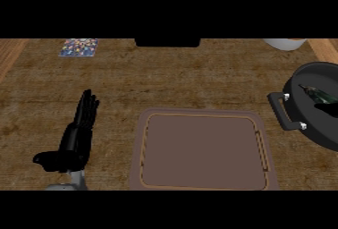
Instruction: Pick the eggplant from the tray and place it in the pot
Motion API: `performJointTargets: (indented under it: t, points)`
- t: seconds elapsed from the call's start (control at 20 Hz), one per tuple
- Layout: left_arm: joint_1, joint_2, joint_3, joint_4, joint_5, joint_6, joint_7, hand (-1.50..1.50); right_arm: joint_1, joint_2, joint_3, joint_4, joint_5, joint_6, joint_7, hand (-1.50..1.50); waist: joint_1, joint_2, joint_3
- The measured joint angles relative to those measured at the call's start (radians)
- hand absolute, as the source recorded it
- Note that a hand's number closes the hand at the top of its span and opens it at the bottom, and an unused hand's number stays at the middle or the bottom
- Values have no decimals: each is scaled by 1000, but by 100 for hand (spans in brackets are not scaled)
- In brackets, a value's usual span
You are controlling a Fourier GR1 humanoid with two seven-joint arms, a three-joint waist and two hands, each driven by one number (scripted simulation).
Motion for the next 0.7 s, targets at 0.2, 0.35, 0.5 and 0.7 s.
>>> performJointTargets:
  t: [0.2, 0.35, 0.5, 0.7]
  points:
    - [14, 6, 1, -3, 1, -6, -3, 0, -28, -5, -124, 3, -155, 11, -90, -150, -2, -1, 0]
    - [-5, 4, 6, 17, 0, -5, -9, 0, -39, -41, -201, 49, -244, 34, -128, -150, -1, 2, -1]
    - [-13, 9, 8, 6, 0, -7, 5, 0, -27, -81, -254, 105, -310, 47, -178, -150, 3, 2, -1]
    - [-12, 7, 4, -10, -1, -6, 17, 0, -3, -156, -302, 185, -376, 80, -247, -150, 7, 4, 0]
